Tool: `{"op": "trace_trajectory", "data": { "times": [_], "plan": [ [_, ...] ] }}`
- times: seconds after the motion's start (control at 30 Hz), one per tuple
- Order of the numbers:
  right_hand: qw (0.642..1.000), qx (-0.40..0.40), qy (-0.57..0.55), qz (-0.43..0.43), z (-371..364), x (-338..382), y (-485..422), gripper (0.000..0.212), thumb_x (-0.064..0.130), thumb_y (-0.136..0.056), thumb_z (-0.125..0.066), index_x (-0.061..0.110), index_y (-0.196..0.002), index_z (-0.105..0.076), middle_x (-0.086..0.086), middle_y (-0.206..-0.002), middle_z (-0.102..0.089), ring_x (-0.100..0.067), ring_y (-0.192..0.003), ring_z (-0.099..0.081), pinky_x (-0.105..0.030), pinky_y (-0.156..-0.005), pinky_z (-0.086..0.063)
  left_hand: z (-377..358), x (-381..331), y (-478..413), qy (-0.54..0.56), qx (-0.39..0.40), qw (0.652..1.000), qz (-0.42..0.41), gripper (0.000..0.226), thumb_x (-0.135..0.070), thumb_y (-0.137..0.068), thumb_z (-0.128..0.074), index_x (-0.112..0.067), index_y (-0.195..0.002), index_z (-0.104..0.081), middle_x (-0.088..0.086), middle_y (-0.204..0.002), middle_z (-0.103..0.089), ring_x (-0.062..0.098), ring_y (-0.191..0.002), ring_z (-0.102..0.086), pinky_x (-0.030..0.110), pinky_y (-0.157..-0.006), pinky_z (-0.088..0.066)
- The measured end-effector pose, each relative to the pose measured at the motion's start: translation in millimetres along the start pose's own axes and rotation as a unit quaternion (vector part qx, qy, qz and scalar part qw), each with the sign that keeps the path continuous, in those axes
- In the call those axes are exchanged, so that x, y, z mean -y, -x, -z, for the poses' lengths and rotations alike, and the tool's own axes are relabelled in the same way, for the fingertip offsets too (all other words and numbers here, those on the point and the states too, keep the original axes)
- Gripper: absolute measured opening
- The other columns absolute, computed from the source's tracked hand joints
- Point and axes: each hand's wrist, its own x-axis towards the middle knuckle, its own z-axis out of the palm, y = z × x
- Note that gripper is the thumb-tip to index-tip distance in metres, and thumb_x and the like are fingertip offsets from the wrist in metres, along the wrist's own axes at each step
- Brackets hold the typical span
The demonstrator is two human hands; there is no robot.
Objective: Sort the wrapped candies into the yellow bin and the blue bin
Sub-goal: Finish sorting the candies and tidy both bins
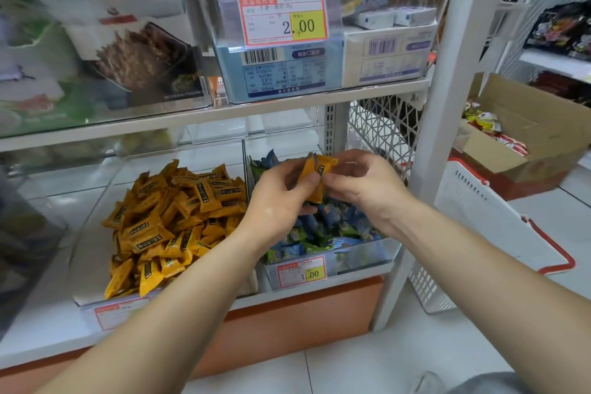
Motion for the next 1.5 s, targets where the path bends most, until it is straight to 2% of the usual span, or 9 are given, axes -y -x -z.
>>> {"op": "trace_trajectory", "data": {
  "times": [0.23,0.37,0.53,0.73,0.93,1.03,1.13,1.37,1.5],
  "plan": [
    [0.973,-0.005,0.215,0.088,4.1,-1.9,-12.8,0.017,0.014,-0.092,-0.069,0.022,-0.107,-0.073,0.006,-0.100,-0.075,-0.005,-0.091,-0.070,-0.014,-0.078,-0.052,72.9,-6.5,-1.9,-0.341,-0.114,0.930,-0.073,0.027,-0.039,-0.092,-0.065,-0.030,-0.117,-0.068,-0.016,-0.096,-0.070,0.008,-0.092,-0.064,0.012,-0.070,-0.043],
    [0.899,0.085,0.418,0.093,6.2,-25.1,-25.2,0.032,0.020,-0.097,-0.059,0.025,-0.128,-0.064,0.006,-0.129,-0.064,-0.011,-0.117,-0.058,-0.025,-0.097,-0.044,108.1,10.2,9.8,-0.565,-0.120,0.816,0.013,0.053,-0.044,-0.093,-0.063,-0.020,-0.139,-0.053,0.010,-0.128,-0.063,0.033,-0.118,-0.055,0.041,-0.091,-0.049],
    [0.728,0.257,0.635,0.045,3.4,-52.3,-37.2,0.036,0.045,-0.095,-0.053,0.030,-0.127,-0.061,0.002,-0.151,-0.041,-0.023,-0.135,-0.042,-0.034,-0.103,-0.038,80.0,0.0,11.2,-0.551,-0.069,0.823,-0.117,0.050,-0.055,-0.086,-0.055,-0.029,-0.128,-0.061,-0.001,-0.120,-0.067,0.024,-0.104,-0.063,0.036,-0.081,-0.054],
    [0.626,0.215,0.749,-0.023,29.3,-40.8,-36.5,0.042,0.059,-0.088,-0.048,0.023,-0.092,-0.070,-0.004,-0.103,-0.064,-0.025,-0.089,-0.060,-0.036,-0.078,-0.053,34.9,24.8,7.4,-0.631,0.128,0.743,-0.186,0.054,-0.059,-0.086,-0.045,-0.031,-0.129,-0.062,-0.008,-0.131,-0.062,0.017,-0.118,-0.057,0.032,-0.094,-0.047],
    [0.540,0.169,0.823,-0.055,28.0,-25.1,-26.6,0.038,0.060,-0.092,-0.045,0.024,-0.088,-0.056,0.000,-0.079,-0.052,-0.025,-0.076,-0.052,-0.032,-0.063,-0.042,37.2,37.9,-0.2,-0.644,0.159,0.718,-0.209,0.052,-0.059,-0.091,-0.030,-0.035,-0.115,-0.070,-0.013,-0.126,-0.065,0.018,-0.102,-0.064,0.034,-0.082,-0.051],
    [0.614,0.042,0.777,0.129,22.7,-20.9,-31.6,0.028,0.052,-0.091,-0.048,0.027,-0.090,-0.059,0.003,-0.087,-0.059,-0.022,-0.078,-0.053,-0.032,-0.061,-0.042,37.2,41.7,1.8,-0.640,0.146,0.723,-0.216,0.048,-0.058,-0.093,-0.034,-0.035,-0.110,-0.072,-0.015,-0.124,-0.067,0.016,-0.101,-0.064,0.033,-0.084,-0.050],
    [0.753,0.179,0.622,0.119,10.9,-30.6,-37.2,0.026,0.042,-0.094,-0.056,0.030,-0.116,-0.066,0.005,-0.113,-0.065,-0.017,-0.100,-0.059,-0.035,-0.082,-0.050,35.5,42.3,3.7,-0.643,0.133,0.723,-0.216,0.045,-0.058,-0.092,-0.036,-0.036,-0.109,-0.073,-0.015,-0.121,-0.068,0.016,-0.100,-0.065,0.033,-0.084,-0.048],
    [0.591,0.257,0.763,-0.058,25.6,-31.2,-41.3,0.056,0.077,-0.083,-0.045,0.033,-0.108,-0.069,0.005,-0.097,-0.068,-0.020,-0.089,-0.062,-0.035,-0.079,-0.054,34.7,41.4,4.9,-0.640,0.121,0.729,-0.209,0.046,-0.057,-0.092,-0.037,-0.034,-0.105,-0.075,-0.015,-0.119,-0.069,0.016,-0.098,-0.065,0.033,-0.084,-0.047],
    [0.601,0.260,0.749,-0.104,25.9,-23.5,-42.4,0.057,0.080,-0.084,-0.043,0.028,-0.081,-0.066,0.009,-0.077,-0.060,-0.012,-0.075,-0.056,-0.030,-0.063,-0.041,34.0,40.5,4.6,-0.640,0.120,0.730,-0.207,0.049,-0.057,-0.091,-0.034,-0.033,-0.105,-0.074,-0.015,-0.118,-0.069,0.015,-0.099,-0.064,0.033,-0.086,-0.047]
  ]
}}
